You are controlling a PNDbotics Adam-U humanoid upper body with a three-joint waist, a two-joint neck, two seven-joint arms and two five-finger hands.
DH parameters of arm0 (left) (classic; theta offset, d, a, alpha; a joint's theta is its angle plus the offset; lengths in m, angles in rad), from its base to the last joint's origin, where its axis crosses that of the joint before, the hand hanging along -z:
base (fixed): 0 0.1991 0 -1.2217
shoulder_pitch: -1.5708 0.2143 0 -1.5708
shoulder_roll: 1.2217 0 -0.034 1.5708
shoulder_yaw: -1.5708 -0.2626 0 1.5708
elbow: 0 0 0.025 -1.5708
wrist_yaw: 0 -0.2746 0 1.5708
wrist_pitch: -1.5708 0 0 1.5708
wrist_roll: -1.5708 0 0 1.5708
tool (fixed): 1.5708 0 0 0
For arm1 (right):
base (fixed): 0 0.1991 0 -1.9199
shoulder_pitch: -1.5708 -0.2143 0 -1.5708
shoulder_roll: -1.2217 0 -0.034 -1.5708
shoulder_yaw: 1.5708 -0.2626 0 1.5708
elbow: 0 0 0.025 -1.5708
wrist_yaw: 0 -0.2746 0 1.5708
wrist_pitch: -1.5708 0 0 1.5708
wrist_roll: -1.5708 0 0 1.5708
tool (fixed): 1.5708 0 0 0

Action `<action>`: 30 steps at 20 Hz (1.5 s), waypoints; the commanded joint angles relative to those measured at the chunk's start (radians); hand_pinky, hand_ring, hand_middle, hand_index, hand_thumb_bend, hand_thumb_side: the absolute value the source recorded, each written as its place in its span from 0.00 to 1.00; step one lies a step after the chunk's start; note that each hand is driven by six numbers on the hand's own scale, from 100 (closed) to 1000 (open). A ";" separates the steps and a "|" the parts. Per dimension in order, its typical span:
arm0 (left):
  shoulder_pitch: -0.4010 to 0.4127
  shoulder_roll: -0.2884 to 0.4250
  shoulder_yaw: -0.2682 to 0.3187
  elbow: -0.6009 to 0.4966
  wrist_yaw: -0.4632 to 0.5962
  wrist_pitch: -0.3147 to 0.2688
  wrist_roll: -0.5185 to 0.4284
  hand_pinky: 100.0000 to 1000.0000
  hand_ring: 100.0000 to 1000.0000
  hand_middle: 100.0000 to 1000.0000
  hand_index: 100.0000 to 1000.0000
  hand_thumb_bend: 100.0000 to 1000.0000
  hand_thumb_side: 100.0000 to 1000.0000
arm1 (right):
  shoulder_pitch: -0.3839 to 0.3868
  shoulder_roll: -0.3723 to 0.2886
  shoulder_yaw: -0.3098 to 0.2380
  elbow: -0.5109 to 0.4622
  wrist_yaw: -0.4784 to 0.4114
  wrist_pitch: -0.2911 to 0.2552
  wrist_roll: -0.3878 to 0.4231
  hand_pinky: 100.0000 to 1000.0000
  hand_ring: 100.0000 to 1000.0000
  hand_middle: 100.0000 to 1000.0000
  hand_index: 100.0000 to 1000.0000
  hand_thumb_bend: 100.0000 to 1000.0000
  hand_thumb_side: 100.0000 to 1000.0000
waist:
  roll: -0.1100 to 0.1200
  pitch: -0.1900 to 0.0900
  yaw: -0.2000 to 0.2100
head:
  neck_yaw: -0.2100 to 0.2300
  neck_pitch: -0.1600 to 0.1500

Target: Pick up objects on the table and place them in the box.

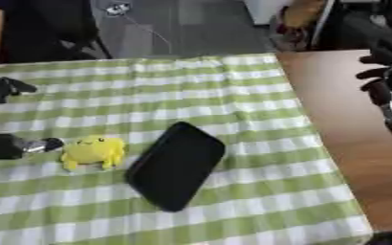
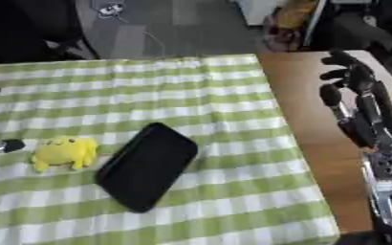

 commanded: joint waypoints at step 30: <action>-0.437 -0.135 -0.202 0.498 -0.037 0.015 -0.279 0.70 0.69 0.76 0.82 1.00 0.40 | -0.008 -0.022 0.012 -0.005 -0.009 -0.007 0.023 0.53 0.64 0.75 0.93 0.62 1.00 | -0.002 -0.017 0.002 | 0.013 -0.001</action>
